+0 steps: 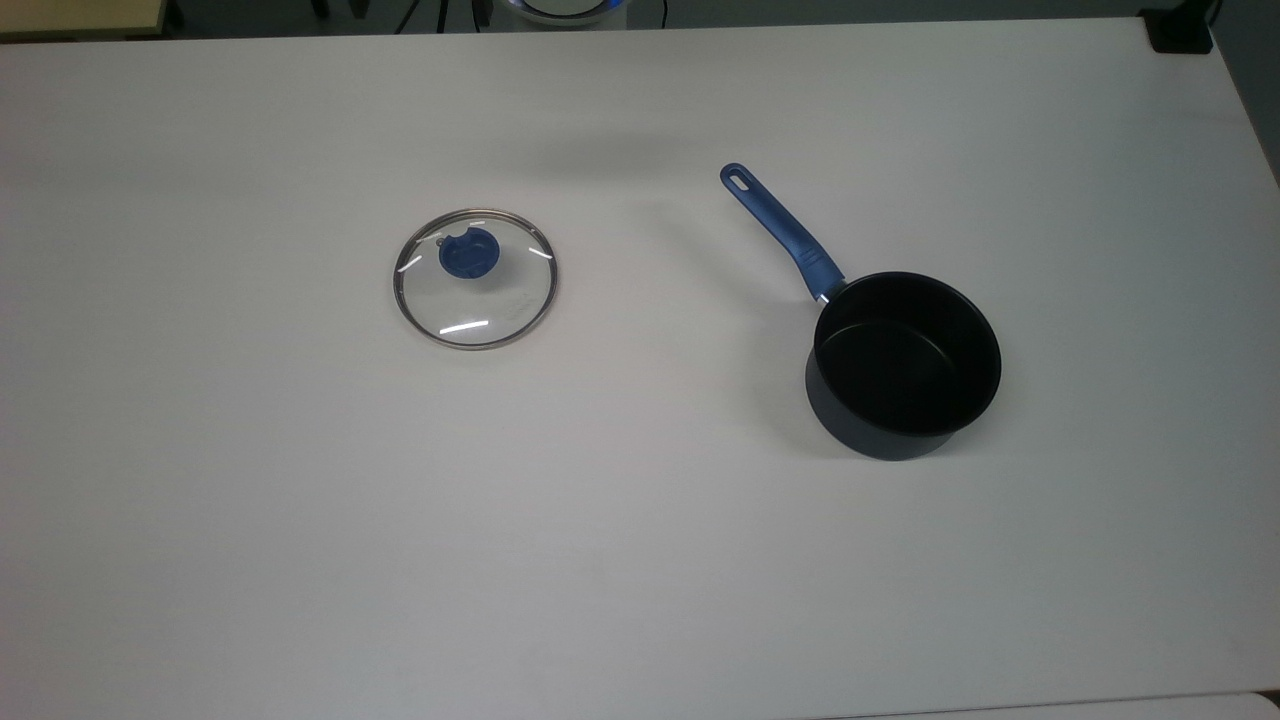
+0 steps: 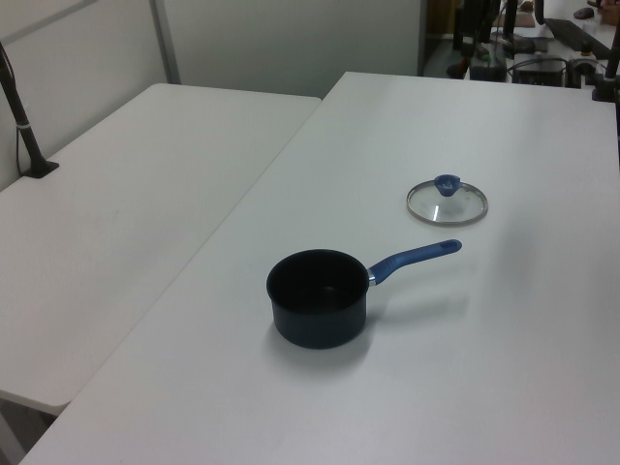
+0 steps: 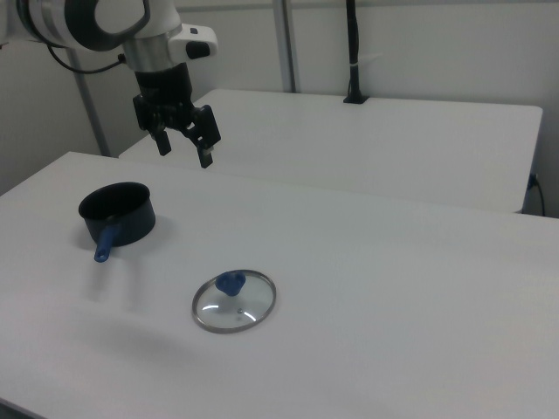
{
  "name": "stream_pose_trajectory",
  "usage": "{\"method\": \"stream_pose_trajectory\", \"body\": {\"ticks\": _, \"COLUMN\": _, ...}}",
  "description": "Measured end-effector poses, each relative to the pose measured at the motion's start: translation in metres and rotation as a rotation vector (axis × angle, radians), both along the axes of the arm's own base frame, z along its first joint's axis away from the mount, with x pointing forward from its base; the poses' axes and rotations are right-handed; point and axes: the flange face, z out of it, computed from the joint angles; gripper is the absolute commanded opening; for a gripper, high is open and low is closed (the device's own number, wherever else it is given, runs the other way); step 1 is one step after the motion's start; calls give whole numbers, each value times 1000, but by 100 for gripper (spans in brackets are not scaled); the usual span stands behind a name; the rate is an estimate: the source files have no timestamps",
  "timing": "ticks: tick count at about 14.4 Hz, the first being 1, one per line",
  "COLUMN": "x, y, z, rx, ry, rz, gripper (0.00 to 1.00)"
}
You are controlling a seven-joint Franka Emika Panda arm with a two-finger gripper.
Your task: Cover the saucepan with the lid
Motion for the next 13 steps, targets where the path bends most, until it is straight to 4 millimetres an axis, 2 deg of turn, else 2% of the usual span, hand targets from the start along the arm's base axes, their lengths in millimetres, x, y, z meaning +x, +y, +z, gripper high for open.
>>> {"method": "stream_pose_trajectory", "body": {"ticks": 3, "x": -1, "y": -11, "z": -9, "rx": -72, "ry": 25, "rz": 253, "gripper": 100}}
{"method": "stream_pose_trajectory", "body": {"ticks": 5, "x": -3, "y": -24, "z": -31, "rx": -91, "ry": 80, "rz": 370, "gripper": 100}}
{"method": "stream_pose_trajectory", "body": {"ticks": 7, "x": -2, "y": -30, "z": -74, "rx": -103, "ry": 156, "rz": 384, "gripper": 100}}
{"method": "stream_pose_trajectory", "body": {"ticks": 13, "x": 25, "y": -24, "z": -206, "rx": -123, "ry": 66, "rz": 219, "gripper": 100}}
